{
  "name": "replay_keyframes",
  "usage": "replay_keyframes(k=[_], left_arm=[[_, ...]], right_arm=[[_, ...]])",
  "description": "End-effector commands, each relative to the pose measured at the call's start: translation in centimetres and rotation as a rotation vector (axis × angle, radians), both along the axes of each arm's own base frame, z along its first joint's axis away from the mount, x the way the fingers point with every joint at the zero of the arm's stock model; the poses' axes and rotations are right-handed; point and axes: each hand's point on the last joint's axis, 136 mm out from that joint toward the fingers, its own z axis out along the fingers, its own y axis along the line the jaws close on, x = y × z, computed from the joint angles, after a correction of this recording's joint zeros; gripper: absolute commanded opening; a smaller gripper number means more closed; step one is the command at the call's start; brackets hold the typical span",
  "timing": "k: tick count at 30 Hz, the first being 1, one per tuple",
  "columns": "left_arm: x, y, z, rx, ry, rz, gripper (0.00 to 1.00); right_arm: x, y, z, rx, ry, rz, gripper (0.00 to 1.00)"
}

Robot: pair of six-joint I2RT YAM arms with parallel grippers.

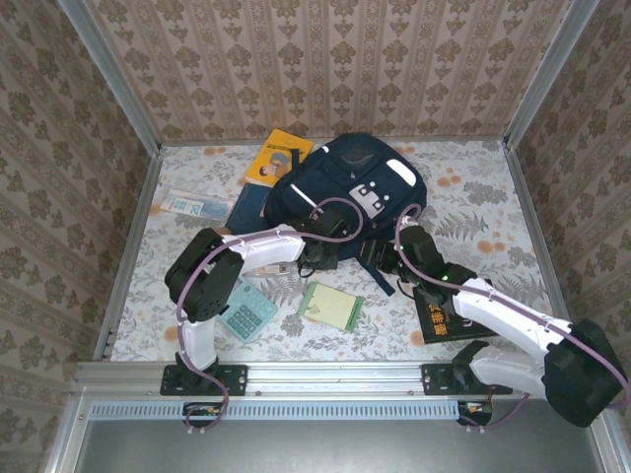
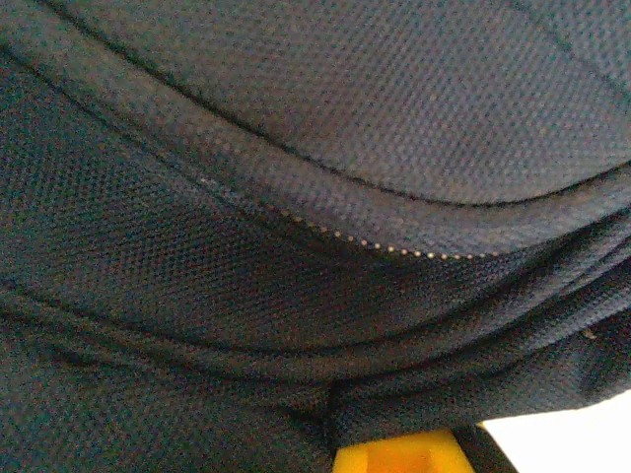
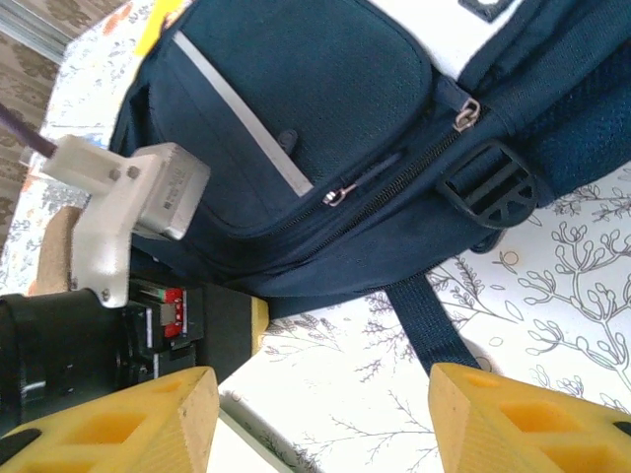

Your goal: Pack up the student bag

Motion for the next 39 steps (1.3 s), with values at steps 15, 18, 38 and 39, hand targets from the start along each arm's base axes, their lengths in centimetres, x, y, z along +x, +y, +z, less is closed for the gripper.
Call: replay_keyframes(k=[15, 18, 38, 39], left_arm=[[-0.2, -1.0, 6.0, -0.098, -0.164, -0.126, 0.0], [-0.4, -1.1, 6.4, -0.101, -0.175, -0.145, 0.0], [-0.5, -1.4, 7.7, -0.12, -0.209, -0.174, 0.0], [-0.4, -1.1, 7.7, -0.114, -0.208, -0.169, 0.0]], right_arm=[[3.8, 6.3, -4.9, 0.237, 0.38, -0.154, 0.68], [4.6, 6.4, -5.5, 0.267, 0.399, -0.195, 0.7], [7.4, 1.7, -6.5, 0.334, 0.377, -0.343, 0.0], [7.4, 1.1, -6.4, 0.32, 0.374, -0.35, 0.0]])
